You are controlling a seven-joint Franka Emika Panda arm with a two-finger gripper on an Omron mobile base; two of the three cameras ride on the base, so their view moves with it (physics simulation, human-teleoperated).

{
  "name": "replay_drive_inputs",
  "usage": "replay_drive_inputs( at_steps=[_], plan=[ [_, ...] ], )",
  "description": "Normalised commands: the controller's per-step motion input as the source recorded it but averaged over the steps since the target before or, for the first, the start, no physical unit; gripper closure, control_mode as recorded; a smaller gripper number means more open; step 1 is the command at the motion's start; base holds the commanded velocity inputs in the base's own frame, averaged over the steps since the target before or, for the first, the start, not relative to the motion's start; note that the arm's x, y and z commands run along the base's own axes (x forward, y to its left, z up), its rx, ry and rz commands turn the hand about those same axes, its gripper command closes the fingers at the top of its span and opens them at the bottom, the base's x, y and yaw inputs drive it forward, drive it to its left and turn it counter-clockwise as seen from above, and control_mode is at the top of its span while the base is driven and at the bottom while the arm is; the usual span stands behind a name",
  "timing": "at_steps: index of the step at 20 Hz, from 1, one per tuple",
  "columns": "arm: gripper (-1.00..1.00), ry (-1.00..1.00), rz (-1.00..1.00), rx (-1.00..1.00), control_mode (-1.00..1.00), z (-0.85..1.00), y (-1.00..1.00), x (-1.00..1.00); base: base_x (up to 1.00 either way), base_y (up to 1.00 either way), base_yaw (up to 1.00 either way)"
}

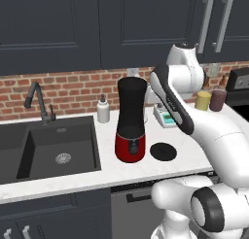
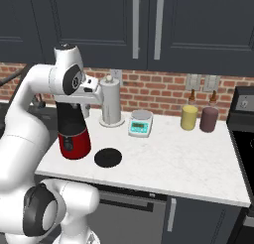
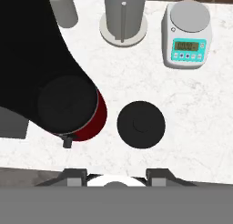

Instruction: Close the lid blender by securely placing the lid on top.

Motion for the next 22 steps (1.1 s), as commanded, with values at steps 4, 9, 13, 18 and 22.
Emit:
replay_drive_inputs(
  at_steps=[4, 9, 13, 18, 22],
  plan=[
    [-1.00, 0.00, 0.00, 0.00, -1.00, 0.00, -0.05, -0.19, 0.00, 0.00, 0.00],
    [-1.00, 0.04, -0.04, 0.04, -1.00, -0.23, -0.26, -0.47, 0.00, 0.00, 0.00],
    [-1.00, 0.24, -0.12, 0.01, -1.00, -0.80, -0.23, -0.04, 0.00, 0.00, 0.00],
    [-1.00, 0.15, -0.04, 0.02, -1.00, -0.97, -0.51, -0.03, 0.00, 0.00, 0.00],
    [-1.00, 0.14, -0.02, 0.12, -1.00, -0.98, -0.73, 0.00, 0.00, 0.00, 0.00]
  ],
)
